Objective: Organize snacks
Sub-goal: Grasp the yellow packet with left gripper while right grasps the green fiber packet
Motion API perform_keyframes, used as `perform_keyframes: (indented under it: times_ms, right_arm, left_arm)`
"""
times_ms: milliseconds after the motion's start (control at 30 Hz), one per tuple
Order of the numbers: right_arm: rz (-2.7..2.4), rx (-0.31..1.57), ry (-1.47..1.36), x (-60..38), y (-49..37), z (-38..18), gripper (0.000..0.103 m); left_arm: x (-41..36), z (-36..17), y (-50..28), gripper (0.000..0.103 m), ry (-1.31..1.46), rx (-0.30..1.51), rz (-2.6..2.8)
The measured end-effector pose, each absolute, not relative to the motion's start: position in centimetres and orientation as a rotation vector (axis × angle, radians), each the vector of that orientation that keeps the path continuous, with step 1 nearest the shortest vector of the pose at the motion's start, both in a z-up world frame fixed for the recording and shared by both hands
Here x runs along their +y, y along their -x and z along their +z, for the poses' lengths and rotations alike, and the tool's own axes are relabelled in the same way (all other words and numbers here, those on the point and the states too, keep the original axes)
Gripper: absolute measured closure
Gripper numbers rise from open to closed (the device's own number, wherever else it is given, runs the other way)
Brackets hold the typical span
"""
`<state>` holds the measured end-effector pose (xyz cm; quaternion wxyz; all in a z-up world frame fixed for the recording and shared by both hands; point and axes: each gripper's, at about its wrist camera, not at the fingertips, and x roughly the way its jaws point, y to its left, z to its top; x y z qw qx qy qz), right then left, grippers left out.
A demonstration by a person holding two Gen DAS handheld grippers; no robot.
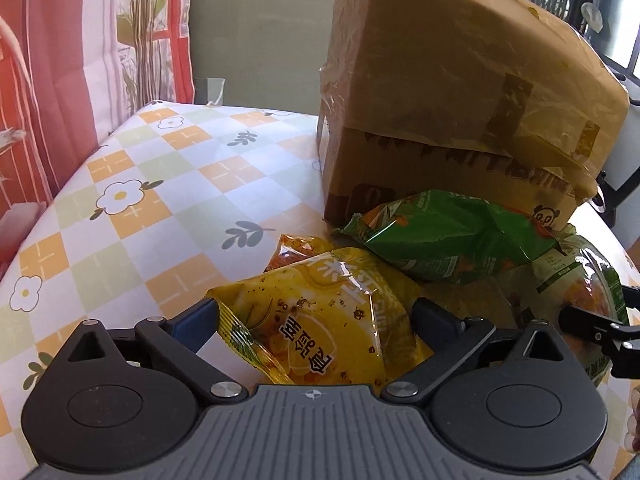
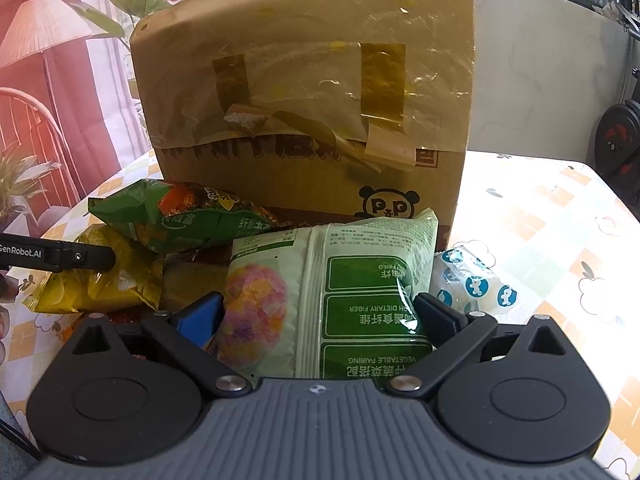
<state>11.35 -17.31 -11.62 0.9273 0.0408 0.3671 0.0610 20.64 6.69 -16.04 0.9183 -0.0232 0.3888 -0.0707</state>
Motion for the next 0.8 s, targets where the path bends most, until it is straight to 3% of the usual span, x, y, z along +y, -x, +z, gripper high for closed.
perform_keyframes:
  times_ms: [467,533,600,800]
  right_arm:
    - [0.126,0.749,-0.091,-17.3,-11.3,-11.7,0.002]
    - [0.127,0.747,-0.092,-17.3,-11.3,-11.7,0.002]
    - [0.128,0.747,-0.093,-17.3,-11.2,-11.7,0.002]
    - [0.129,0.744,-0.097,-17.3,-11.1,-11.7,0.003]
  left_arm:
    - [9.4,-18.1,-21.1,0.001,0.219,0.89,-0.152]
    - [9.8,-18.2,-21.0,0.009,0.262,0.88,-0.157]
    - [9.9,-17.9,-20.9,0.026,0.268,0.86,-0.169]
    - [8.8,-16.6,-19.9,0.037,0.186,0.8,-0.163]
